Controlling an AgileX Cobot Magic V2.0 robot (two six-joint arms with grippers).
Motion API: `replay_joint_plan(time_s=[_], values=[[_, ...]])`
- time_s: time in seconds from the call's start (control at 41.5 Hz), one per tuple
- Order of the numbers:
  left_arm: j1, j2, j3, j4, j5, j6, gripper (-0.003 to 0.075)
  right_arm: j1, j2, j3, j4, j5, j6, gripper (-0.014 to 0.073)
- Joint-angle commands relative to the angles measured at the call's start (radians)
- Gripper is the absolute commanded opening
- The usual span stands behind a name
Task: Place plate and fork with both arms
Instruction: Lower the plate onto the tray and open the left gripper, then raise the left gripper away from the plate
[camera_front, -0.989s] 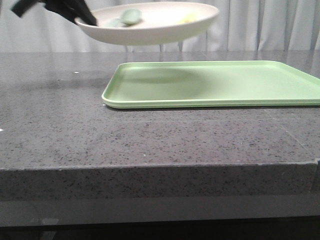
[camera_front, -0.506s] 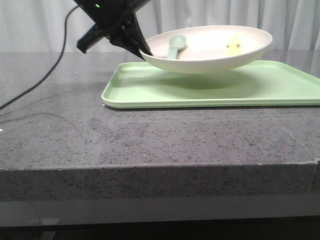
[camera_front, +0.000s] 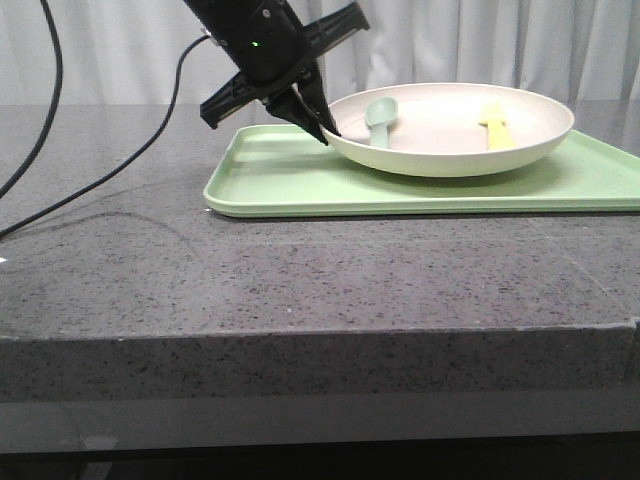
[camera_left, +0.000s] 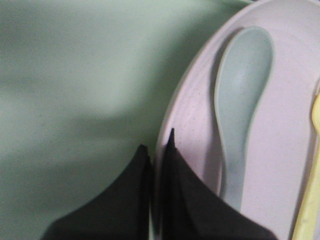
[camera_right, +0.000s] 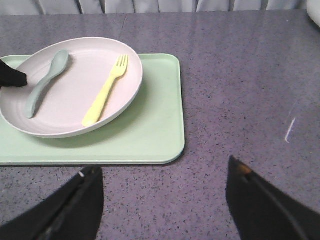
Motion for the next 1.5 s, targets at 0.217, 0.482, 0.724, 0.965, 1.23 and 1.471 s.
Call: replay_joint_plan(time_s=[0.217, 0.482, 0.724, 0.965, 1.23, 1.471], values=[[-0.016, -0.053, -0.043, -0.021, 0.004, -0.029, -0.0018, -0.003, 0.012, -0.036, -0.009, -0.071, -0.004, 0.0541], [-0.016, -0.053, -0.043, -0.019, 0.012, -0.029, 0.0039, -0.003, 0.012, -0.036, -0.009, -0.071, -0.004, 0.0541], [-0.016, -0.066, -0.043, -0.008, 0.014, -0.021, 0.0328, -0.003, 0.012, -0.036, -0.009, -0.072, -0.004, 0.0541], [-0.016, -0.178, -0.043, 0.022, 0.072, 0.128, 0.0347, -0.003, 0.012, -0.036, 0.002, -0.053, -0.004, 0.0541], [-0.016, -0.384, 0.047, 0.022, 0.122, 0.309, 0.0347, 0.0, 0.012, -0.037, 0.135, 0.002, -0.052, 0.054], [0.023, -0.662, 0.389, -0.05, 0.049, 0.487, 0.0347, 0.0, 0.076, -0.119, 0.236, 0.131, -0.165, 0.0538]])
